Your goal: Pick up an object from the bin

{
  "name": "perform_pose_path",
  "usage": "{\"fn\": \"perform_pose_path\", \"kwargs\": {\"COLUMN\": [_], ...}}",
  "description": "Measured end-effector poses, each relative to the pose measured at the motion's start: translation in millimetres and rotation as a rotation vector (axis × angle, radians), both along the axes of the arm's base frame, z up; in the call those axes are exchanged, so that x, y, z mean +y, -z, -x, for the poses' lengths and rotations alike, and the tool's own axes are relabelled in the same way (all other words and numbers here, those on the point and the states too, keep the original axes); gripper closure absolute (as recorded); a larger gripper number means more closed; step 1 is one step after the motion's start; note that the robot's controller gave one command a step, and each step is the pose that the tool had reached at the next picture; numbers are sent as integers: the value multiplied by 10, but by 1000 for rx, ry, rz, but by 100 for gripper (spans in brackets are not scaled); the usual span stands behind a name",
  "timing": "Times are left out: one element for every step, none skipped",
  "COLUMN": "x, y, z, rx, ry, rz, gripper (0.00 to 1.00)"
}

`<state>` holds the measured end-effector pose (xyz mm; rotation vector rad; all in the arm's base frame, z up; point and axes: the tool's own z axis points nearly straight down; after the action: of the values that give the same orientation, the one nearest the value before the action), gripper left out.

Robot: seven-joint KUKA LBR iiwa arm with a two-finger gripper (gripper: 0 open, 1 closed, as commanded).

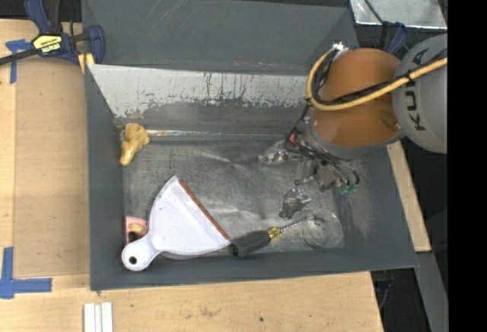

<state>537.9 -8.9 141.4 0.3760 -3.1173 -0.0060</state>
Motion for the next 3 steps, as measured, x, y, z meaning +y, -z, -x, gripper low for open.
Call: {"fn": "perform_pose_path", "kwargs": {"x": [-298, -578, -686], "y": [-169, -76, -34], "z": [55, 213, 272], "rx": [-7, -6, -4], "ry": [16, -216, -231], "rz": [4, 4, 4], "gripper": [0, 0, 0]}}
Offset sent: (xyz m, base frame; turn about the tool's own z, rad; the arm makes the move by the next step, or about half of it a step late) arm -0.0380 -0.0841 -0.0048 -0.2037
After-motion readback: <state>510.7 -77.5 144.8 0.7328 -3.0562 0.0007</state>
